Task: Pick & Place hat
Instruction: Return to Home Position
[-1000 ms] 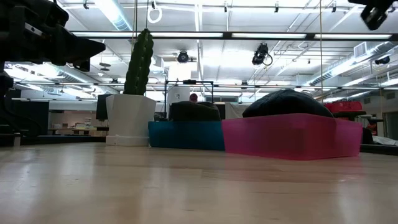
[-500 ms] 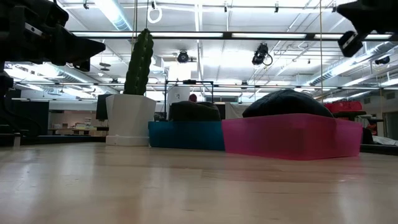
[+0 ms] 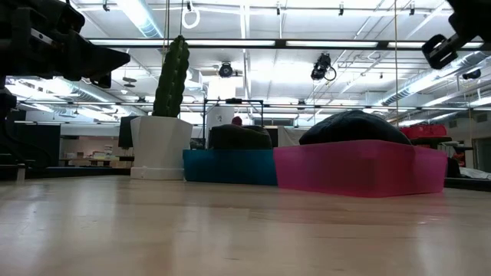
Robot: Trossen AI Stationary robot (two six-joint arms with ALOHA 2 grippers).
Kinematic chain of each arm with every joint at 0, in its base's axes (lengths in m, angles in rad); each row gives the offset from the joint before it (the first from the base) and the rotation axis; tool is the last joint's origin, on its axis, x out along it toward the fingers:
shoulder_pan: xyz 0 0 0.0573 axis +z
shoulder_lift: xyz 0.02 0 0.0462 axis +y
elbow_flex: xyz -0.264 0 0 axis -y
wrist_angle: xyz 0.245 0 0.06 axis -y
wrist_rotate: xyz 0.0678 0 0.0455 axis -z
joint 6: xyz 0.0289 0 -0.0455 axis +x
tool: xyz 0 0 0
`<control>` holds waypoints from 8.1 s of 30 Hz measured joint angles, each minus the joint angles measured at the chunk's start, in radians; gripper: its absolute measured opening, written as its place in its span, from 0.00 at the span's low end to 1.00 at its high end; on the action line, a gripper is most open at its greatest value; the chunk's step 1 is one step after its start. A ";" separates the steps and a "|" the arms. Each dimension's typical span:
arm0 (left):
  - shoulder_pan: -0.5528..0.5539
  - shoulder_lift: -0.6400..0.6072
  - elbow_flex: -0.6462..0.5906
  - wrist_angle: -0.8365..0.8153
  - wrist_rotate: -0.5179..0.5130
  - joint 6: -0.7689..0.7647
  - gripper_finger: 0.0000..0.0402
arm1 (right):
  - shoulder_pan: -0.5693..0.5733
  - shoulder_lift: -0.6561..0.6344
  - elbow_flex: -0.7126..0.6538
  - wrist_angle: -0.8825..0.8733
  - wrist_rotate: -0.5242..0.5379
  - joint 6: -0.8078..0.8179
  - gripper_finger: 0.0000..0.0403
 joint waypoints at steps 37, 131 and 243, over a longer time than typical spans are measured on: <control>0.000 0.000 0.000 -0.001 0.000 0.000 0.01 | 0.572 0.000 -0.222 0.571 0.580 0.065 0.00; 0.000 0.000 0.000 -0.001 -0.001 0.000 0.01 | 0.501 0.000 -0.278 0.234 0.706 -0.363 0.08; 0.000 0.000 0.000 -0.001 -0.001 0.000 0.01 | 0.501 0.000 -0.278 0.234 0.706 -0.363 0.08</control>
